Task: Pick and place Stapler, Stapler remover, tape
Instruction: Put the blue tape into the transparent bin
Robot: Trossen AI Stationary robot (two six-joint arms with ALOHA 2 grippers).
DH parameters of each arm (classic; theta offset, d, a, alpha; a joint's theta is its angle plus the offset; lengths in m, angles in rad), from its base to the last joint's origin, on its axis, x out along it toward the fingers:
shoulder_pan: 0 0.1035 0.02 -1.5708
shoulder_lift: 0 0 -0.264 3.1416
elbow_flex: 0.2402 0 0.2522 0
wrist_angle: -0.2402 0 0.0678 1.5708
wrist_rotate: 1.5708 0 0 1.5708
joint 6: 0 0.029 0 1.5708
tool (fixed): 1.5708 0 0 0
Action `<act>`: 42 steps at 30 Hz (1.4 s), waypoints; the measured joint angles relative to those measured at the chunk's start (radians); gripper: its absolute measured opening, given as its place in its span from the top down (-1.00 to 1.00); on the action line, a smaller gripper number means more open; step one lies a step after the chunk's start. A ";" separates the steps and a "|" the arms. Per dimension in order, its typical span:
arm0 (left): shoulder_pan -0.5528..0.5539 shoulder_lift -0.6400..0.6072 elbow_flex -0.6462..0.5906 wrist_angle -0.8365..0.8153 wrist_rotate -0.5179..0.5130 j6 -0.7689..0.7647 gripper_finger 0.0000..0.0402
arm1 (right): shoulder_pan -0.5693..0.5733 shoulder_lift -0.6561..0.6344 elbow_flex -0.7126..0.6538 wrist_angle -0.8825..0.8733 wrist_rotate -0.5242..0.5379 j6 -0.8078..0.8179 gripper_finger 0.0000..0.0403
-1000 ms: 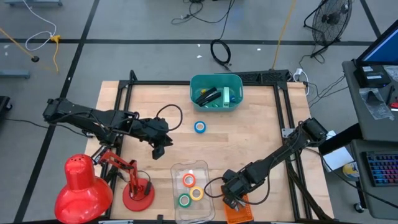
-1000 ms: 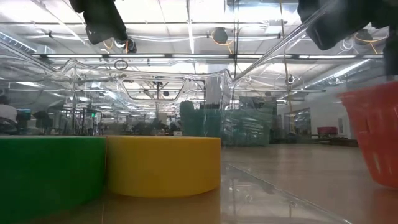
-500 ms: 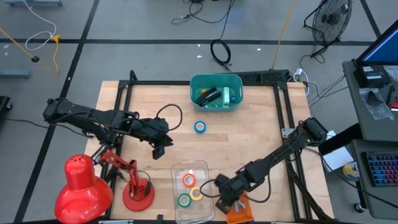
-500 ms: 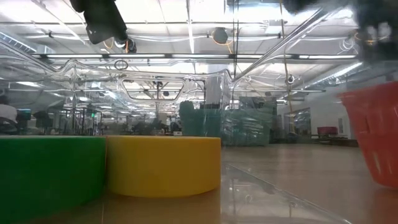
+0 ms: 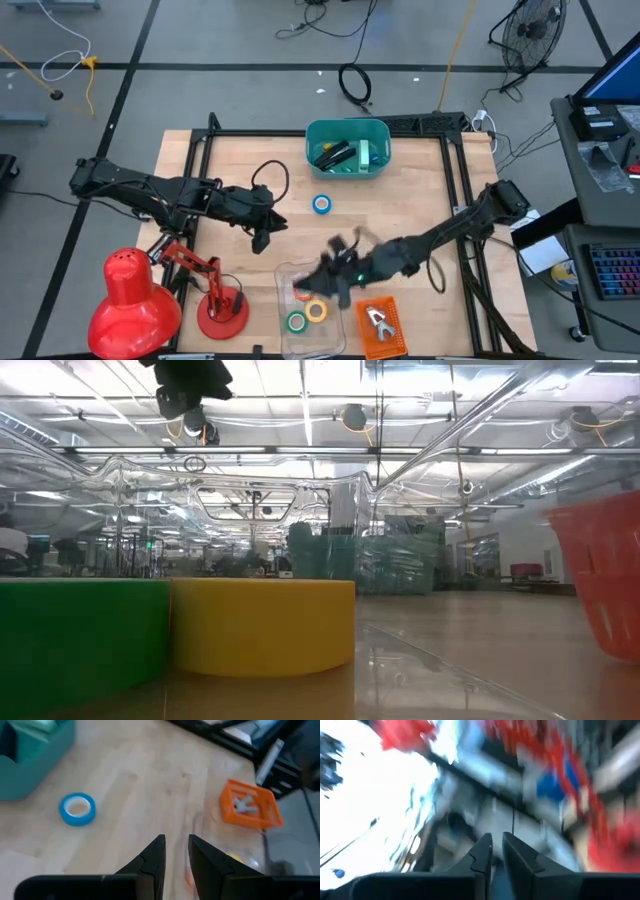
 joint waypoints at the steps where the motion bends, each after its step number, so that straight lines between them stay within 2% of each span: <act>1: 0.002 0.000 0.000 0.008 -0.019 0.007 0.57 | -0.009 -0.012 0.000 0.045 0.041 -0.069 0.85; 3: 0.012 0.000 0.000 0.031 -0.037 0.018 0.57 | -0.026 -0.036 0.000 0.142 0.100 -0.215 0.91; 6: 0.035 0.000 0.000 0.070 -0.037 0.018 0.57 | -0.050 -0.068 0.000 0.258 0.098 -0.401 0.97; 9: 0.054 0.000 0.000 0.096 -0.037 0.014 0.57 | -0.062 -0.097 0.000 0.300 0.095 -0.460 0.99; 11: 0.063 0.000 0.000 0.109 -0.037 0.009 0.57 | -0.085 -0.130 0.000 0.257 0.048 -0.462 0.99; 13: 0.070 0.000 0.000 0.110 -0.037 -0.003 0.57 | -0.120 -0.186 0.000 0.121 0.020 -0.473 0.98; 17: 0.080 0.000 0.000 0.109 -0.037 -0.011 0.57 | -0.204 -0.326 0.000 -0.315 0.187 -0.488 0.99; 19: 0.090 0.000 0.000 0.109 -0.041 -0.034 0.57 | -0.279 -0.393 0.000 -0.512 0.218 -0.487 0.99; 23: 0.118 0.002 0.000 0.109 -0.093 -0.107 0.57 | -0.469 -0.498 0.000 -0.815 0.219 -0.445 0.98; 27: 0.190 0.058 0.002 0.106 -0.094 -0.179 0.57 | -0.637 -0.567 0.000 -1.045 0.143 -0.450 0.98; 30: 0.254 0.140 0.022 0.095 -0.027 -0.184 0.56 | -0.732 -0.597 0.000 -1.165 0.081 -0.487 0.98; 33: 0.306 0.255 0.075 0.044 0.033 -0.185 0.46 | -0.790 -0.611 0.000 -1.271 -0.006 -0.531 0.95; 36: 0.350 0.377 0.178 -0.057 0.045 -0.202 0.27 | -0.815 -0.613 0.000 -1.383 -0.064 -0.565 0.86; 42: 0.391 0.617 0.435 -0.266 0.051 -0.221 -0.06 | -0.819 -0.604 0.000 -1.580 -0.061 -0.599 0.58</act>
